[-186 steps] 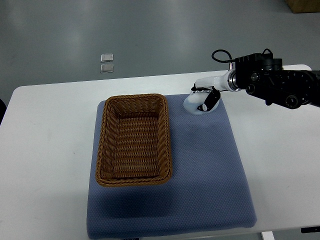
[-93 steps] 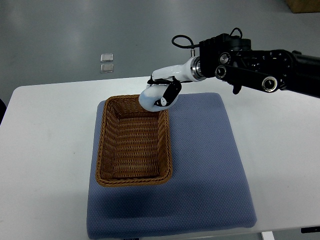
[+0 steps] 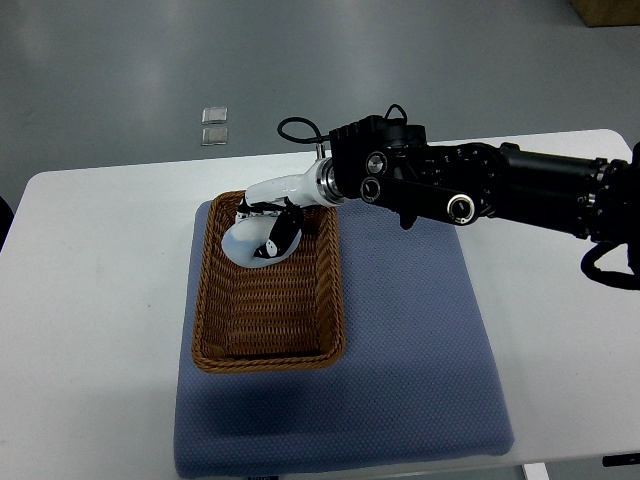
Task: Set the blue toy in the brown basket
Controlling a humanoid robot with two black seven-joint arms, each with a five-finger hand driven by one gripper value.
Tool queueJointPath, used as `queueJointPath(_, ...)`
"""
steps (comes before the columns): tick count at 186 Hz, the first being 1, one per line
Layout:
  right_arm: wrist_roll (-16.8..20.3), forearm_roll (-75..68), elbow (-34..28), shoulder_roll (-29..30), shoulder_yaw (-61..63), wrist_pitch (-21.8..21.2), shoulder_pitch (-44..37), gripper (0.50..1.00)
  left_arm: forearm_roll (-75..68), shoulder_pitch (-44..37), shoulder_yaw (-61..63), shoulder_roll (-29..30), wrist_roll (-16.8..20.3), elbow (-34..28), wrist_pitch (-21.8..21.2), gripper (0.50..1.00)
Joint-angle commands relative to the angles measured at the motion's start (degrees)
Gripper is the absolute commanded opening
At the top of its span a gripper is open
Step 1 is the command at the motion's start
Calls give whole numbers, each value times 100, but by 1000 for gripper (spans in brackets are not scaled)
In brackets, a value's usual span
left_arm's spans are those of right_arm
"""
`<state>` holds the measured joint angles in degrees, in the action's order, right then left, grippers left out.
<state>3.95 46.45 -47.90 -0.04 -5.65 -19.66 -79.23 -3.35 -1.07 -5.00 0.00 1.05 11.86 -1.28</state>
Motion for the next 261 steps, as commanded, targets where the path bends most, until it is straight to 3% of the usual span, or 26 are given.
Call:
queueJointPath(1, 0, 40, 61, 4, -15, 14, 127, 603, 1, 1, -1, 0, 0, -9, -3, 1000)
queueJointPath(23, 0, 40, 87, 4, -15, 50, 241, 609, 1, 1, -10, 0, 0, -17, -4, 1000)
queueJointPath(34, -8, 31, 87, 4, -7, 129, 285, 648, 1, 1, -10, 0, 0, -17, -3, 1000)
queueJointPath(84, -17, -4, 87, 4, 37, 181, 575, 717, 1, 1, -10, 0, 0, -26, 5, 1000)
queueJointPath(169, -17, -4, 96, 4, 46, 304, 786, 754, 1, 1, -10, 0, 0, -44, -4, 1000)
queueJointPath(194, -17, -13, 87, 4, 90, 296, 751, 836, 1, 1, -10, 0, 0, -44, -4, 1000)
queueJointPath(198, -17, -13, 96, 4, 134, 296, 742, 866, 1, 1, -10, 0, 0, -44, -4, 1000)
queueJointPath(210, -17, -13, 96, 4, 213, 287, 733, 887, 1, 1, -10, 0, 0, -53, -4, 1000)
queueJointPath(261, -17, -30, 87, 4, 380, 234, 628, 901, 1, 1, -18, 0, 0, -53, -4, 1000)
